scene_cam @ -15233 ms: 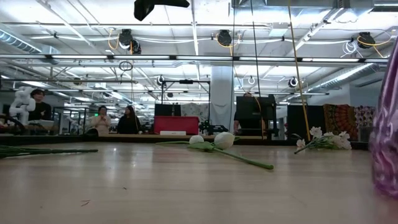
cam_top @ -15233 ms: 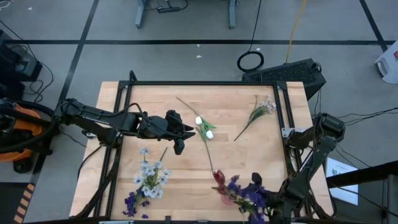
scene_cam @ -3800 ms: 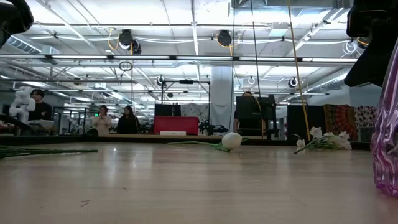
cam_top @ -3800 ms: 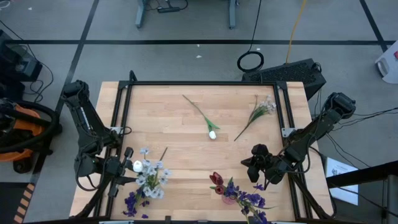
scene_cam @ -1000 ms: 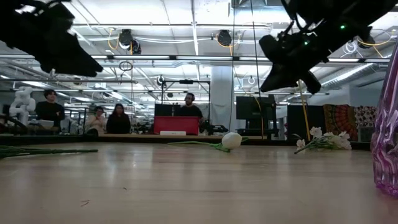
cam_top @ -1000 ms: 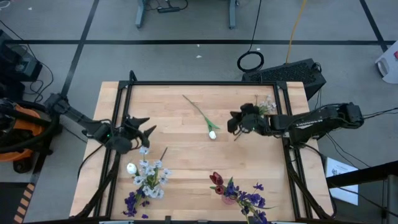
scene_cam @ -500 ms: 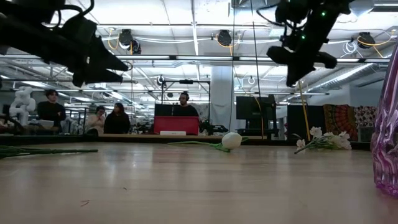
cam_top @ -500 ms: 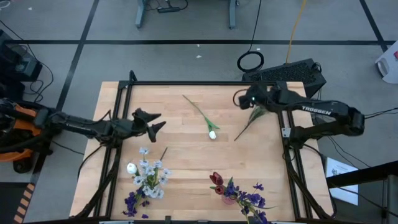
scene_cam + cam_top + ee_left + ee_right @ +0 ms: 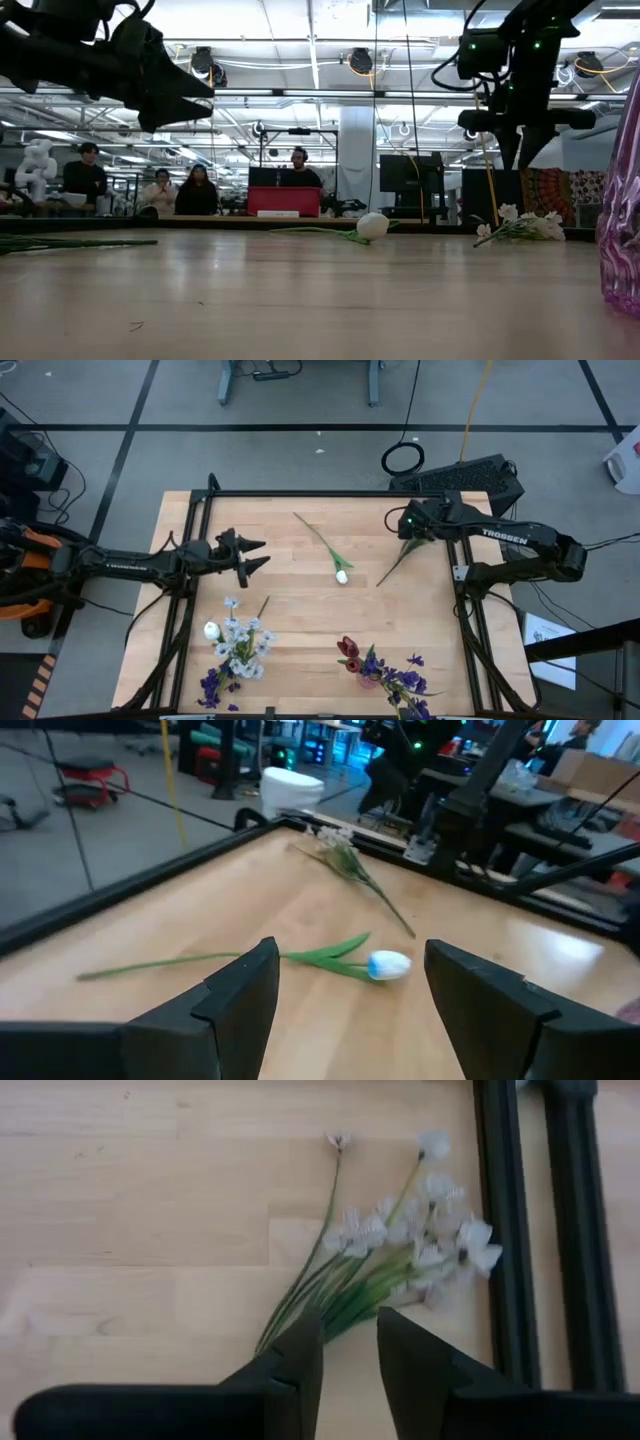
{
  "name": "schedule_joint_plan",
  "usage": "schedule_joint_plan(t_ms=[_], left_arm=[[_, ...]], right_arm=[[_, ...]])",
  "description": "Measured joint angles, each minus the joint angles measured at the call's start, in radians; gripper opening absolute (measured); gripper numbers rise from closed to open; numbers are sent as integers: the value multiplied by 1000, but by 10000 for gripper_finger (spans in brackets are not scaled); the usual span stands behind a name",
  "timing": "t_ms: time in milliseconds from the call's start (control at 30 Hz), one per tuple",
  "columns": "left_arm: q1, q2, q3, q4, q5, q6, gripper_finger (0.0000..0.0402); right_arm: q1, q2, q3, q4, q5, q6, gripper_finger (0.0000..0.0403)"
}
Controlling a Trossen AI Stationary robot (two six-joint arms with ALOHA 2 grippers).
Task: Sort flowers into vase by color
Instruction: Put the white flower into the transparent vase
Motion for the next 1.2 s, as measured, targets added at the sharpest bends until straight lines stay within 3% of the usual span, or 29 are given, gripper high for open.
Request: schedule_joint_plan(t_ms=[200, 467, 767, 967, 1200], left_arm=[[9, 0, 0, 2, -2, 17, 254], [9, 0, 0, 2, -5, 15, 254], [9, 0, 0, -2, -192, 17, 254], [9, 0, 0, -23, -200, 25, 254], [9, 0, 0, -128, -171, 22, 254]], right_arm=[[2, 0, -4, -1, -11, 56, 105], [11, 0, -4, 6, -47, 315, 116], [11, 15, -101, 81, -90, 511, 130], [11, 106, -162, 269, -212, 533, 130], [11, 237, -160, 337, -244, 573, 130]])
